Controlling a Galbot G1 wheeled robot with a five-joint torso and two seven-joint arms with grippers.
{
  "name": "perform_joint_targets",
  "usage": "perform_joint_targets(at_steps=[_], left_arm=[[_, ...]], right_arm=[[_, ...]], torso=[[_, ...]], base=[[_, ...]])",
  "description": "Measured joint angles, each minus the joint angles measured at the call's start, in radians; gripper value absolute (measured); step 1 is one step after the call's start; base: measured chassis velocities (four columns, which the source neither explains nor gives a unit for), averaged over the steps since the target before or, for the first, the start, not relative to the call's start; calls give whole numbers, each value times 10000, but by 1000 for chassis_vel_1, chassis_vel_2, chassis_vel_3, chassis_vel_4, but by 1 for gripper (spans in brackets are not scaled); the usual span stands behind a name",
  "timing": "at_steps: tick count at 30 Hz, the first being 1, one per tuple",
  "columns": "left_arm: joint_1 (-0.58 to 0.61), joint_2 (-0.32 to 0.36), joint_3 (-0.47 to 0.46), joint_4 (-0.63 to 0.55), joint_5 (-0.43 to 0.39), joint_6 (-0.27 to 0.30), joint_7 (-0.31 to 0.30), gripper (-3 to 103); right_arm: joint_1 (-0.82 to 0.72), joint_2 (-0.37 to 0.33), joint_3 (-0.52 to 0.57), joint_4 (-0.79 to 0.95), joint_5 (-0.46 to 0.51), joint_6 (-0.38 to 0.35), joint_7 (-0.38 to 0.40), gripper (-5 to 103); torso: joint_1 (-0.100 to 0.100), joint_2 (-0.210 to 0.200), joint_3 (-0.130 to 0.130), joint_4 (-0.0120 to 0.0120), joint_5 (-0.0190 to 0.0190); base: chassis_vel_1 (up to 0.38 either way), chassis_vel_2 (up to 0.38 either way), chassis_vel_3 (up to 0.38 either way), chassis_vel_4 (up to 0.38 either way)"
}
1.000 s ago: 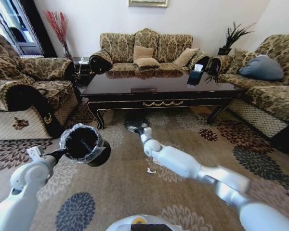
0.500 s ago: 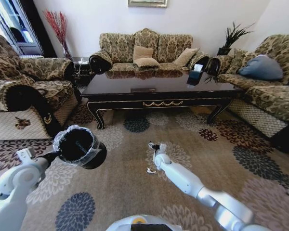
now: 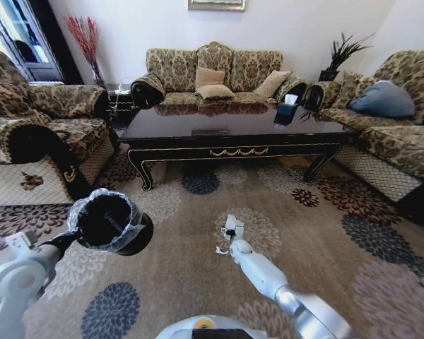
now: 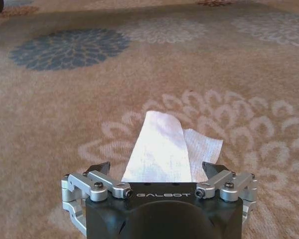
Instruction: Move to the front of the table and pick up the trash from the floor, then place it into the trash bin.
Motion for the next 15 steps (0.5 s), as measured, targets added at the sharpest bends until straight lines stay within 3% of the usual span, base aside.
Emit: perform_joint_targets(at_steps=[3,4,9,10,13,15], left_arm=[[78,-82,-8,-99,51,0,0,2],[131,-149,-16,-176,85,0,1,2],[220,-221,-46,-265,142,0,5,2],[254,-224,-60,-287,151,0,6,2],[277,-221,-78,-298,151,0,9,2],[291,-163,-102,-300,152,0,11,2]], right_arm=[[38,71,32,-186,-113,41,-100,102],[66,112,32,-274,-150,43,-142,95],[82,152,-36,-408,-320,-24,-161,85],[82,157,-55,-465,-453,-49,-161,74],[82,162,-61,-515,-559,-69,-161,68],[81,172,-68,-577,-673,-150,-146,57]], torso=[[0,0,0,0,0],[0,0,0,0,0],[1,1,1,0,0],[0,0,1,0,0],[0,0,1,0,0],[0,0,1,0,0]], base=[[0,0,0,0],[0,0,0,0],[0,0,0,0],[0,0,0,0],[0,0,0,0],[0,0,0,0]])
